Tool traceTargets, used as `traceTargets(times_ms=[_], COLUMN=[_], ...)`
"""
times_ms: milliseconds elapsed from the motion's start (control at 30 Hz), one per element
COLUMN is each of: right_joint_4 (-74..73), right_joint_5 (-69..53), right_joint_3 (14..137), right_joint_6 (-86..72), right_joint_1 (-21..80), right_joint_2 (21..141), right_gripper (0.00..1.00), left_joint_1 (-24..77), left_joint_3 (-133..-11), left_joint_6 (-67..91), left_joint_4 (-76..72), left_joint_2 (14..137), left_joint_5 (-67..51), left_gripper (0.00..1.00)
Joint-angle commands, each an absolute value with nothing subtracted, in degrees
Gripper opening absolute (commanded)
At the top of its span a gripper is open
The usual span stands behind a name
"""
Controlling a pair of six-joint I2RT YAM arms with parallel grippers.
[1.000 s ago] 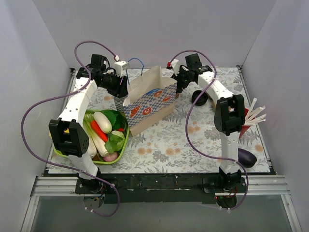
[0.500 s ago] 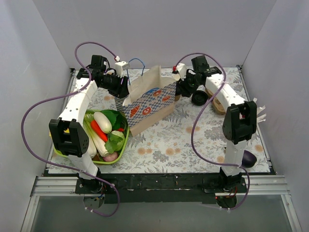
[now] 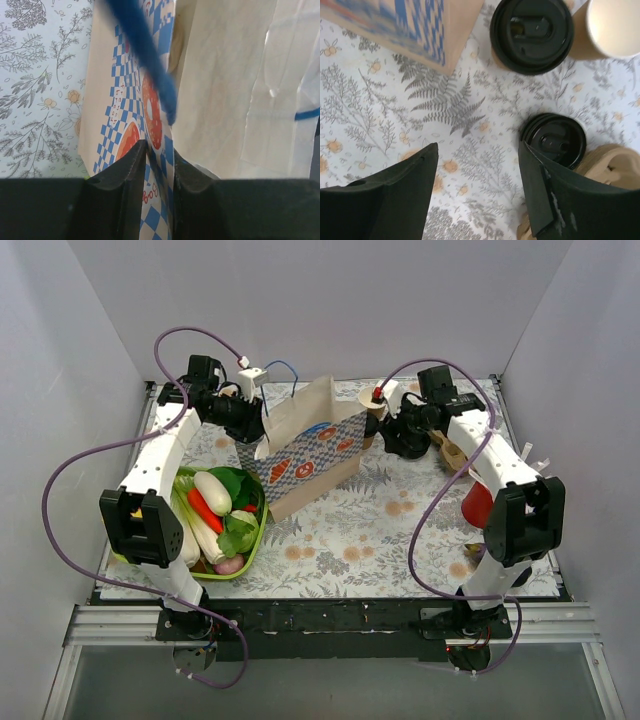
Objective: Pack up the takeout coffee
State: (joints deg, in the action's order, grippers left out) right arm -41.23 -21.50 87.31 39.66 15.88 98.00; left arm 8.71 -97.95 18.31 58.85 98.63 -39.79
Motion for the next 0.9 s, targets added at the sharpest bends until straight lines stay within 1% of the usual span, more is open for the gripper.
traceTargets(times_ms=[0,33,100,133,267,433,667,700,733,833,867], right_joint_4=[-32.5,-32.5,-33.5,-33.8,-34.0,-33.8,-31.4,-31.1,-31.0,-30.6,-30.4], right_joint_5=[-25.7,-26.0,-27.4,-27.9,-30.0,-31.5,-31.2,-30.8,-30.7,-29.4,-29.2], right_joint_3=[92.0,93.6,98.8,100.6,106.1,110.1,111.9,112.1,112.2,112.5,112.5], right_joint_6=[38.5,37.6,36.0,35.9,36.3,36.2,34.8,34.6,34.5,33.8,33.8], right_joint_1=[15.8,15.8,15.8,15.9,16.2,16.5,18.0,18.5,18.7,19.5,19.6], right_joint_2=[99.7,101.4,106.2,107.7,114.2,117.8,120.9,121.3,121.6,122.7,123.1], right_gripper=[0.74,0.74,0.77,0.78,0.85,0.89,0.95,0.95,0.95,0.95,0.95], left_joint_1=[7.6,7.5,7.3,7.3,7.0,6.3,5.9,5.9,5.9,5.9,5.9], left_joint_3=[-98.2,-98.0,-98.0,-97.9,-98.4,-99.4,-98.4,-98.2,-97.9,-98.0,-98.1], left_joint_6=[16.1,16.3,17.0,17.5,19.9,18.7,19.2,19.5,19.5,19.4,19.5], left_joint_4=[61.3,61.3,61.0,60.6,57.6,57.8,57.9,57.9,57.9,58.2,58.3], left_joint_2=[95.4,95.4,95.2,94.9,94.0,94.3,94.5,94.5,94.5,94.8,94.9], left_joint_5=[-37.7,-37.5,-36.2,-35.4,-30.9,-26.3,-27.3,-27.6,-27.6,-27.7,-27.9], left_gripper=[0.12,0.09,0.04,0.0,0.0,0.0,0.0,0.02,0.07,0.13,0.13])
